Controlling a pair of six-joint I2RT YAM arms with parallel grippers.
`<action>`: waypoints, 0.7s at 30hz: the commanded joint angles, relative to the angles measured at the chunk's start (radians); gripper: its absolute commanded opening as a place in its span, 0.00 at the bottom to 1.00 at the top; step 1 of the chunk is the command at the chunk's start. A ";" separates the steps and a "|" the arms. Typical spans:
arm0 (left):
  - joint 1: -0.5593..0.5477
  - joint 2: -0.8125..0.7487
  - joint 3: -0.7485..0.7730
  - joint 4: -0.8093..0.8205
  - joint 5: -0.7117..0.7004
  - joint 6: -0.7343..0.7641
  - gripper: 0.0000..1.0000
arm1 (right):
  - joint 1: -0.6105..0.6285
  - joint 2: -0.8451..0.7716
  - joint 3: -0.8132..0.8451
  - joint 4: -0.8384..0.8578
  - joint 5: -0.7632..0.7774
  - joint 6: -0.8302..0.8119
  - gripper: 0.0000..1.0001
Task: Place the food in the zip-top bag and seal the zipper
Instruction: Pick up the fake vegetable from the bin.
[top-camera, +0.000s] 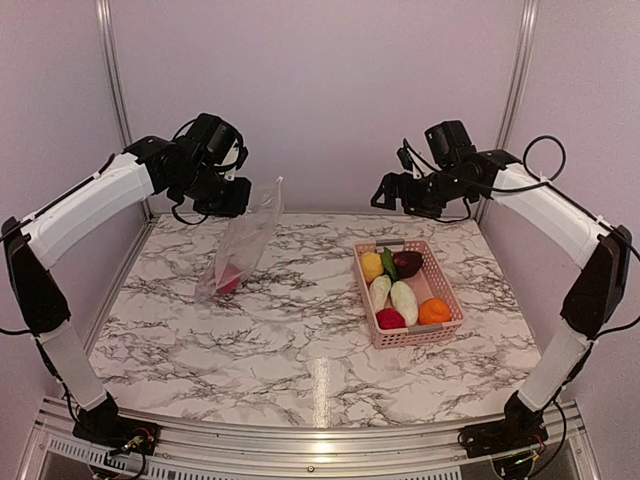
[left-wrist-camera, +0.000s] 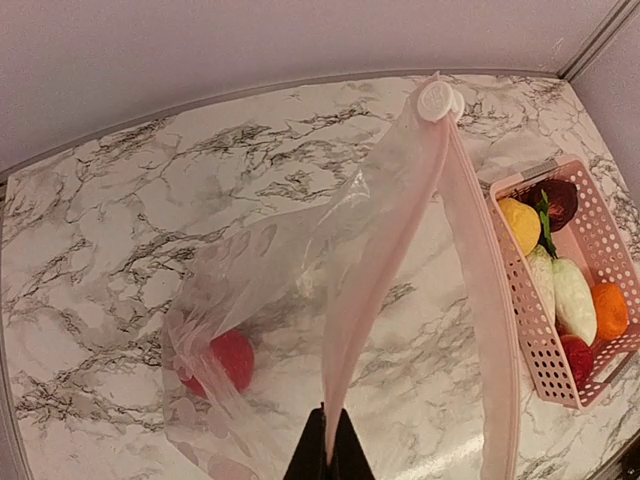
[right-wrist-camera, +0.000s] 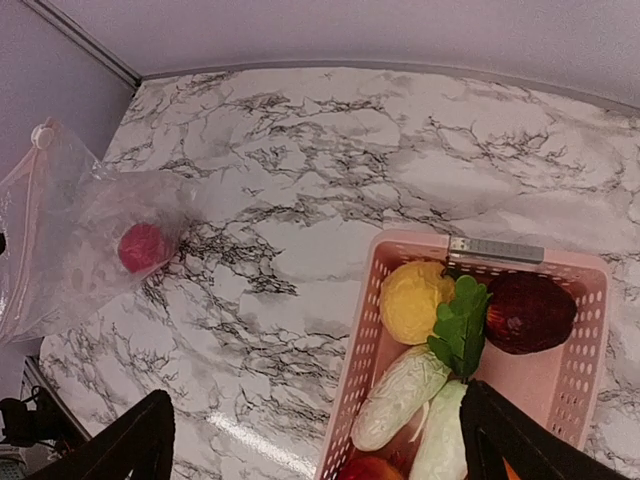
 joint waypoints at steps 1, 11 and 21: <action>-0.002 -0.006 -0.005 -0.004 0.082 -0.045 0.00 | -0.003 0.005 -0.043 -0.056 0.034 -0.018 0.93; -0.002 0.000 -0.027 0.045 0.132 -0.066 0.00 | -0.059 -0.028 -0.220 -0.092 0.061 0.015 0.82; -0.002 -0.024 -0.050 0.059 0.157 -0.074 0.00 | -0.089 0.052 -0.262 -0.149 0.096 -0.013 0.71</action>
